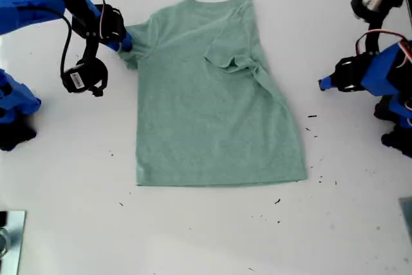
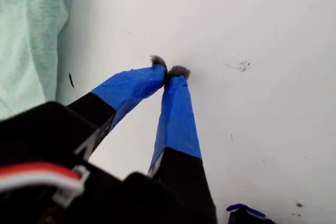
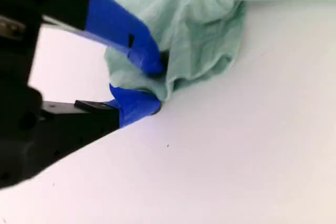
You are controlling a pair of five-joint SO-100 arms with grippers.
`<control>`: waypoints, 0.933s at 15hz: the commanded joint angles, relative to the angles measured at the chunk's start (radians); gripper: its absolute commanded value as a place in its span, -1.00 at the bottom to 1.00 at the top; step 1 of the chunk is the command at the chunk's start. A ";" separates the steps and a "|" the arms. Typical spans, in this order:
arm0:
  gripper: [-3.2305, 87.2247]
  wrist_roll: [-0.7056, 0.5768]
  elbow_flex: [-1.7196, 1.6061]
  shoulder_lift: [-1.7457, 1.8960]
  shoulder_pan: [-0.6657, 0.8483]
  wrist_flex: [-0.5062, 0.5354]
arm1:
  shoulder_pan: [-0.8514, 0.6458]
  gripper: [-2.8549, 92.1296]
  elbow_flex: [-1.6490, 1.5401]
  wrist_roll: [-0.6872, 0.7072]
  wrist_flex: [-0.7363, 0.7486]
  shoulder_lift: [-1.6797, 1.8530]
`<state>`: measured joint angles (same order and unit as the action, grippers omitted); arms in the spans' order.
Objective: Fold t shirt
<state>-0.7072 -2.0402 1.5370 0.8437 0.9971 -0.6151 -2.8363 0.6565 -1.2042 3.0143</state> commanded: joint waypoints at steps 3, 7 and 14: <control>-0.93 0.064 0.153 0.509 -0.009 0.196 | 0.017 -0.89 0.005 -0.017 -0.011 0.012; -0.93 0.040 0.206 0.439 -0.164 -0.006 | 0.028 -0.89 -0.002 -0.029 -0.011 0.011; -0.57 -0.054 0.988 -0.502 -0.380 -0.152 | 0.044 -0.89 -0.012 -0.046 -0.011 0.014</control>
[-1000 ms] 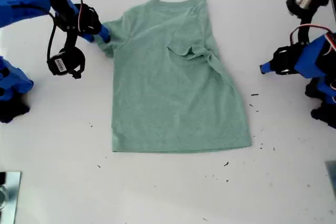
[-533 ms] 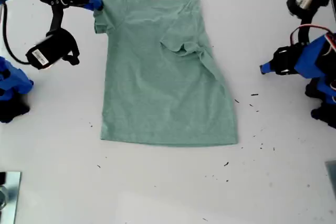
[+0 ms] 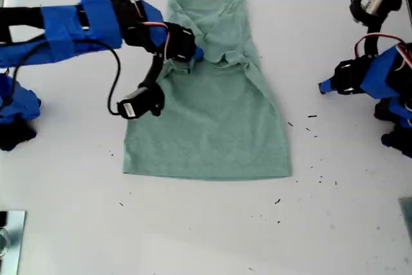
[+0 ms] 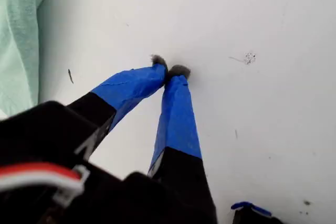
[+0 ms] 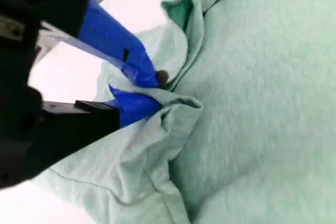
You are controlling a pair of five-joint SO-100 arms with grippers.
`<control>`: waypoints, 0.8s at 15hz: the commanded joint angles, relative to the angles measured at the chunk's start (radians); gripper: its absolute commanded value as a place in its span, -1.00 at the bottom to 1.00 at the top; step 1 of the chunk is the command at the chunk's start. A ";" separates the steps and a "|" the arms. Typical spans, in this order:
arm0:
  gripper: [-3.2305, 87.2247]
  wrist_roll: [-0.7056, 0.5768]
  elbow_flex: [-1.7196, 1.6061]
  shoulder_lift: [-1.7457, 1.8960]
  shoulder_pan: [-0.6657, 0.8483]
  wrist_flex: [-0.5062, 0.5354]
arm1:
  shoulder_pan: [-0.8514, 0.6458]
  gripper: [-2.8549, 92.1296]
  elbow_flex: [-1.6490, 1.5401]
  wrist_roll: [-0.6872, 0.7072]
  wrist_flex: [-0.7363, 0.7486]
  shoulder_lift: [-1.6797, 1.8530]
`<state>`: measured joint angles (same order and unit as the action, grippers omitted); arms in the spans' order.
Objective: Fold t shirt
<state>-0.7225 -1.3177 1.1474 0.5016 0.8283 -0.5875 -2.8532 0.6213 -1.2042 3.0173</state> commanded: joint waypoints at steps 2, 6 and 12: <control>-0.35 0.005 0.367 -0.215 -0.009 0.063 | 0.020 -0.89 0.008 -0.012 -0.014 0.017; -0.81 0.051 0.313 0.345 0.098 0.525 | 0.018 -0.89 0.003 -0.014 -0.012 0.021; -0.93 0.713 -1.632 1.905 -0.285 0.173 | 0.023 -0.89 -0.014 -0.021 -0.005 0.014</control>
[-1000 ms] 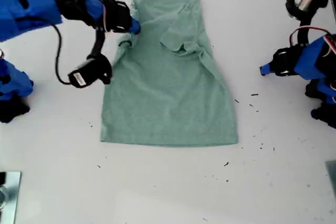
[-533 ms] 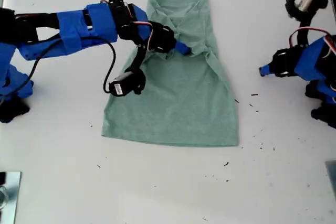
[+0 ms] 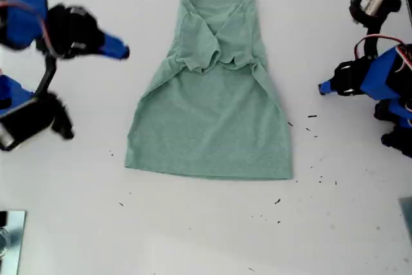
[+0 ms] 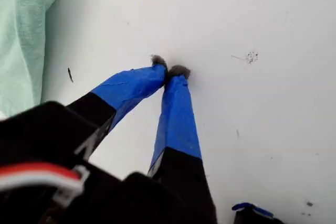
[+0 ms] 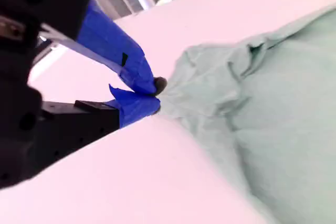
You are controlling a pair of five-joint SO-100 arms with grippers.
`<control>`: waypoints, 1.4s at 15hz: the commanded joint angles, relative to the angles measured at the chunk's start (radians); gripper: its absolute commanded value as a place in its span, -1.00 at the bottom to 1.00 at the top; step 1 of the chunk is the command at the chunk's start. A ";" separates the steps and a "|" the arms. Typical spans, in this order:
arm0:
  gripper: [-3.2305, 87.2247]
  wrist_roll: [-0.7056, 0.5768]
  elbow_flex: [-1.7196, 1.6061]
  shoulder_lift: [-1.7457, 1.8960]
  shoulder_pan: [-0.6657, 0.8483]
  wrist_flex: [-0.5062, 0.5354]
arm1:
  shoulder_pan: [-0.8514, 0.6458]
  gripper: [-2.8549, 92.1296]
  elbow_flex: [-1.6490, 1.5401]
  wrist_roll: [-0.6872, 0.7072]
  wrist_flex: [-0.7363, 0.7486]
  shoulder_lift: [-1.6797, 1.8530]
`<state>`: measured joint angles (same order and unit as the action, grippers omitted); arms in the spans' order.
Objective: Fold t shirt
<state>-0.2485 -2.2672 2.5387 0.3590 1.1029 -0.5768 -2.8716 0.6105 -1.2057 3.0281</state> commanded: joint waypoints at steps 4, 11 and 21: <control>-0.93 0.279 -0.954 0.831 -0.160 -0.133 | 0.044 -0.89 0.038 -0.078 -0.034 -0.028; -0.93 0.249 -0.962 0.834 -0.147 -0.141 | 0.402 -0.16 1.322 -0.172 -0.495 -0.946; -0.93 0.247 -0.962 0.836 -0.156 -0.141 | 0.391 -0.32 0.684 -0.204 -0.006 -0.871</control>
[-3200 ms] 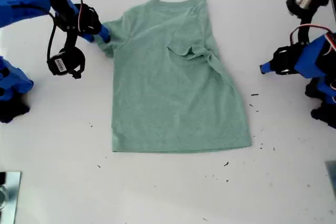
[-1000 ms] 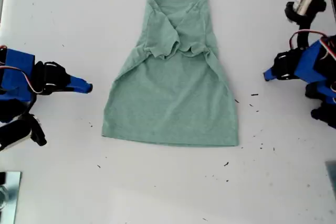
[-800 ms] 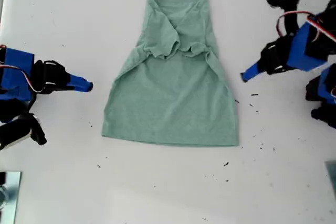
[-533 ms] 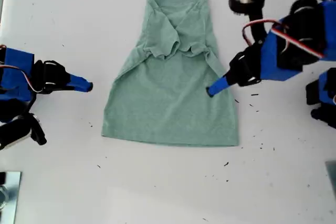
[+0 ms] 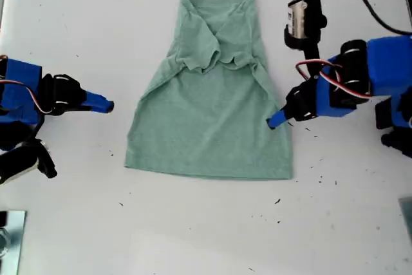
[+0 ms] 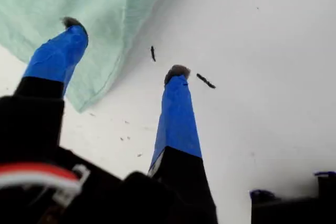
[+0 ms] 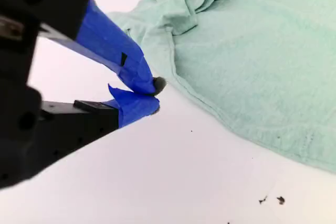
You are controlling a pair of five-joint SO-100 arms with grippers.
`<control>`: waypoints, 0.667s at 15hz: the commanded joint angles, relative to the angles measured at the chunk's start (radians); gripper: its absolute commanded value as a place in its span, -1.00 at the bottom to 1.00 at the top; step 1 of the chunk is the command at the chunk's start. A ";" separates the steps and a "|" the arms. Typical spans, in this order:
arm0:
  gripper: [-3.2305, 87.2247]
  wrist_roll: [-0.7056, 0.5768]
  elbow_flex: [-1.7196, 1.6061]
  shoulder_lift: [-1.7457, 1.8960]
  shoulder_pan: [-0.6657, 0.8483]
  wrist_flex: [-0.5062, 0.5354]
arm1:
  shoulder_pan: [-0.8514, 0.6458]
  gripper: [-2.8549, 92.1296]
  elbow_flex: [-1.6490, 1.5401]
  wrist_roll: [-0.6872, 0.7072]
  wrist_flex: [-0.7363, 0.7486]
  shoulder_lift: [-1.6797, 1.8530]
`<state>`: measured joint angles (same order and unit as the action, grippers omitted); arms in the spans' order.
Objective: Fold t shirt
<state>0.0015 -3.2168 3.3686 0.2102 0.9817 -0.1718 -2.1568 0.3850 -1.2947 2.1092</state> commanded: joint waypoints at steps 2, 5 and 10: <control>-0.93 -0.005 -0.012 0.006 -0.009 -0.020 | -0.018 -0.42 -0.173 0.020 0.252 0.046; -0.93 -0.005 -0.012 0.006 -0.009 -0.020 | 0.005 -0.94 -0.262 -0.026 0.298 0.057; -0.93 -0.006 -0.012 0.009 -0.009 -0.018 | 0.018 -0.94 0.183 0.031 -0.212 0.069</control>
<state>0.0015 -3.2168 3.3686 0.2102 0.9817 -0.1641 -2.1230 0.3912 -1.3883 2.1675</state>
